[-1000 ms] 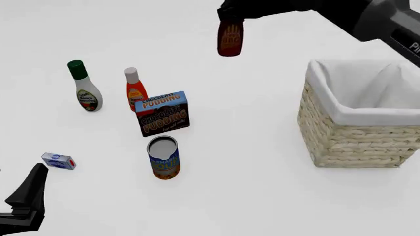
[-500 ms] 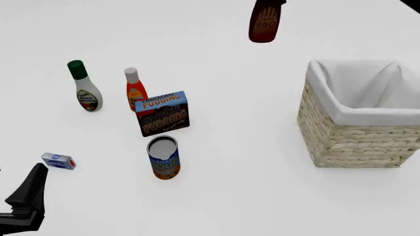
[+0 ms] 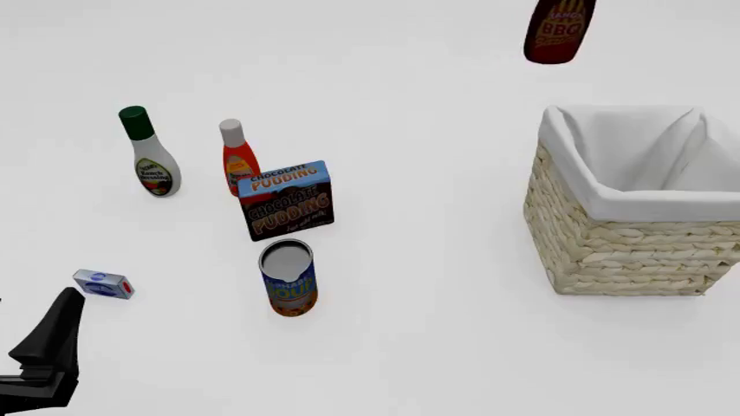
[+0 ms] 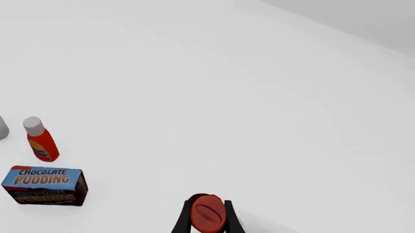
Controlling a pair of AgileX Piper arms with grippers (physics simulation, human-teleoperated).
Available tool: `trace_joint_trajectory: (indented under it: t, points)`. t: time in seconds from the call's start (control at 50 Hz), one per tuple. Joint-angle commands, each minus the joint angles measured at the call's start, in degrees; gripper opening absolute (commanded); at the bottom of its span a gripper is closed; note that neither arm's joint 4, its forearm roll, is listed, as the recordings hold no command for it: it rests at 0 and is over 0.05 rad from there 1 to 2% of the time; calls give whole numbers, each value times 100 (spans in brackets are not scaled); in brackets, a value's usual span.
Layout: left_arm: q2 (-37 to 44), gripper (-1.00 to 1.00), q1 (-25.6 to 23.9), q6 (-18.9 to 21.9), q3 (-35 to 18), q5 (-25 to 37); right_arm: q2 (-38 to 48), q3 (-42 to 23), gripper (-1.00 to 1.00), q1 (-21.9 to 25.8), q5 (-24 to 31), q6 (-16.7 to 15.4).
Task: Pick the bbq sauce and place it in the basket.
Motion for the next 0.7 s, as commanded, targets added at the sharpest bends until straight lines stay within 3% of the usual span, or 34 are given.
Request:
trace_joint_trajectory:
  t: [0.02, 0.7]
  points:
    - [0, 100, 0, 0, 0, 0, -452, 290, -100, -508, 27, 13]
    - [0, 100, 0, 0, 0, 0, -981, 1296, -100, -1755, -281, -12]
